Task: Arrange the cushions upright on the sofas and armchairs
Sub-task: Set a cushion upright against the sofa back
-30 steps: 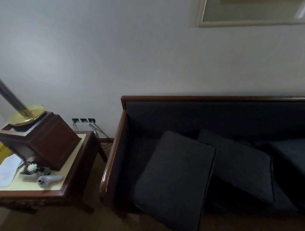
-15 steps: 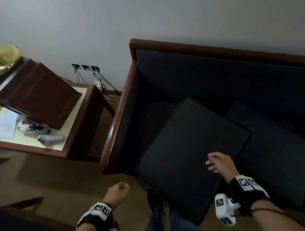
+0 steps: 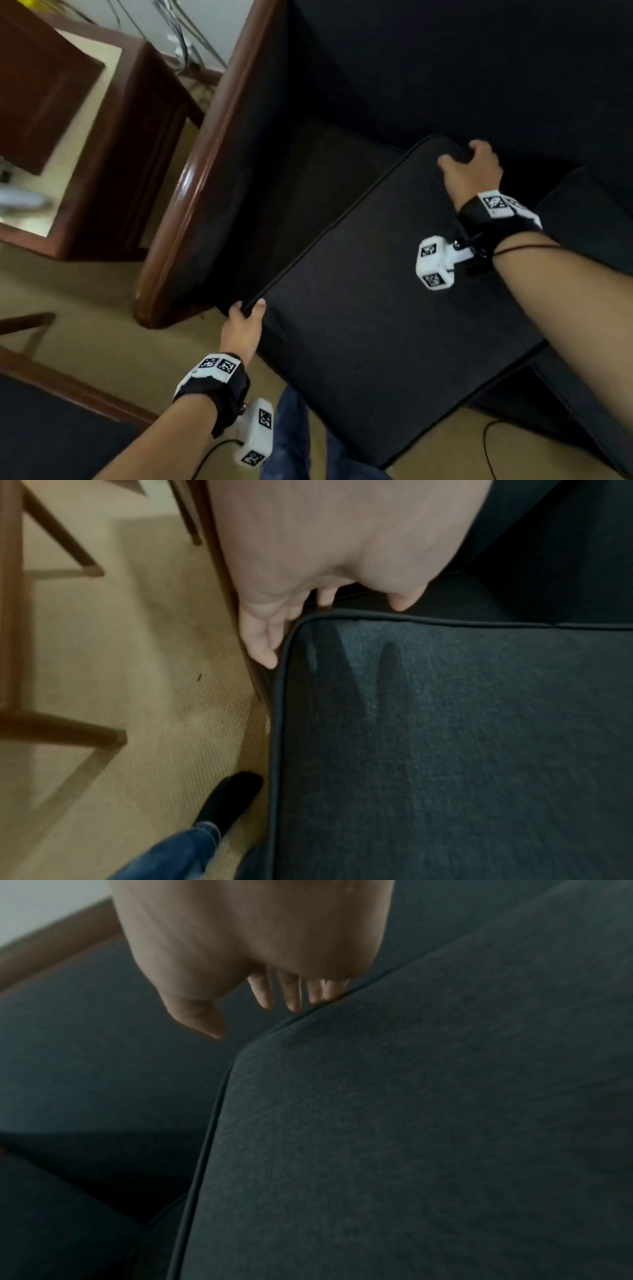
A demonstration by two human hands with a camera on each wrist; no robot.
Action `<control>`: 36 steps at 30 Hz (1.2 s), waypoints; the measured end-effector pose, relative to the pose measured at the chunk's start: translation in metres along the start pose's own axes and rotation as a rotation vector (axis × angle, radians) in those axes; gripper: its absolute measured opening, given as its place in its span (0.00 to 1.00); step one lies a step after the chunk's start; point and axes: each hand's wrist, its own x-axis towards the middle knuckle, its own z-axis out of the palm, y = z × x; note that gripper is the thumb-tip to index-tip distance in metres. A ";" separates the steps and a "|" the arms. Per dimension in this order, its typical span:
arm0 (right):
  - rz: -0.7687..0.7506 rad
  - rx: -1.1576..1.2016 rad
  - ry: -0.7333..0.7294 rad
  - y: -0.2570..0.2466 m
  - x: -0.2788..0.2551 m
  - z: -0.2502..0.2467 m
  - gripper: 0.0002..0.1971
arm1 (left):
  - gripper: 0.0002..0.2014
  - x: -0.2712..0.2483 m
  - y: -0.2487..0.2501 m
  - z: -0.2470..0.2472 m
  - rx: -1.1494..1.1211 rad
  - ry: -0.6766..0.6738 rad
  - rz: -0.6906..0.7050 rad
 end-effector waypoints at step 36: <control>0.309 0.573 0.374 0.035 -0.129 -0.187 0.52 | 0.40 -0.099 0.135 -0.108 -0.647 0.050 0.274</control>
